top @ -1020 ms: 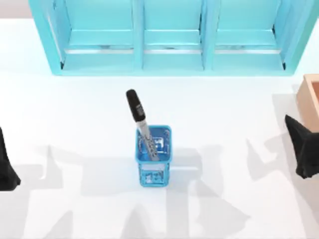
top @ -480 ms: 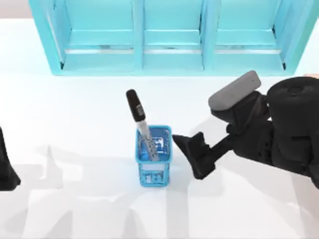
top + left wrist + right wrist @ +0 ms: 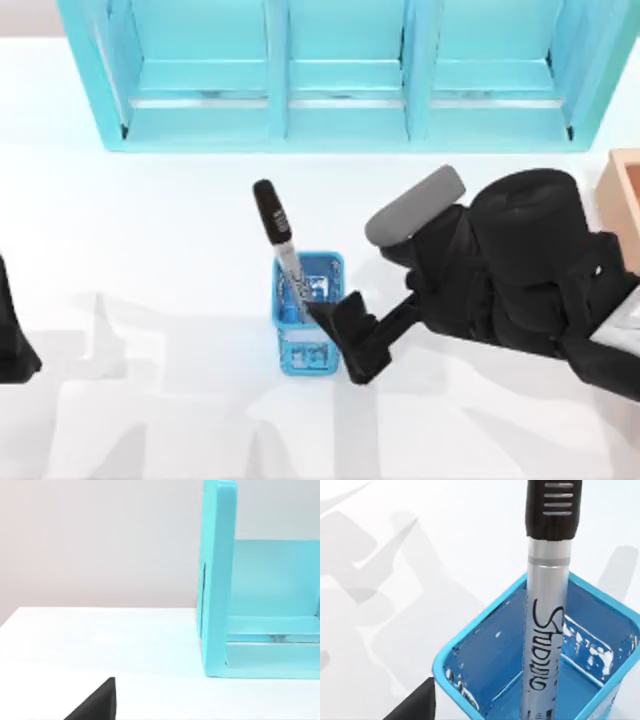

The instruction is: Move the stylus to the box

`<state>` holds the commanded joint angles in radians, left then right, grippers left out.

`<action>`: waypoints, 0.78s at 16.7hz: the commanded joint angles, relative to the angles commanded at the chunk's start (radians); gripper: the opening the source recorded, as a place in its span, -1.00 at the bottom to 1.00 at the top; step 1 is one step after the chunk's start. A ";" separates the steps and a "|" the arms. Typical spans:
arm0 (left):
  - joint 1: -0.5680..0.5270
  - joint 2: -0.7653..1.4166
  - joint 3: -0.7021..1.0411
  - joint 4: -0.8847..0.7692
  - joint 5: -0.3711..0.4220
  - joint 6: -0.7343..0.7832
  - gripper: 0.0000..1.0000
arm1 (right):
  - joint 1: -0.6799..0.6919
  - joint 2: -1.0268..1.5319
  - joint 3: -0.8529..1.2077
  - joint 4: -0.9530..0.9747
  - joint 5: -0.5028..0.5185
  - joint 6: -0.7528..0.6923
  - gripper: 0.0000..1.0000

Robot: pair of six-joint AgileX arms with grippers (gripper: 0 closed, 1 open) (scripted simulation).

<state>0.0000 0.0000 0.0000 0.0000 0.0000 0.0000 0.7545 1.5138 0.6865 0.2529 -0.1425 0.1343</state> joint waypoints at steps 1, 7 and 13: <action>0.000 0.000 0.000 0.000 0.000 0.000 1.00 | -0.005 -0.004 -0.005 -0.001 0.000 -0.001 1.00; 0.000 0.000 0.000 0.000 0.000 0.000 1.00 | 0.016 0.169 0.101 0.075 0.016 0.010 1.00; 0.000 0.000 0.000 0.000 0.000 0.000 1.00 | 0.036 0.423 0.243 0.180 0.037 0.023 1.00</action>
<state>0.0000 0.0000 0.0000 0.0000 0.0000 0.0000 0.7907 1.9368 0.9300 0.4327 -0.1058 0.1568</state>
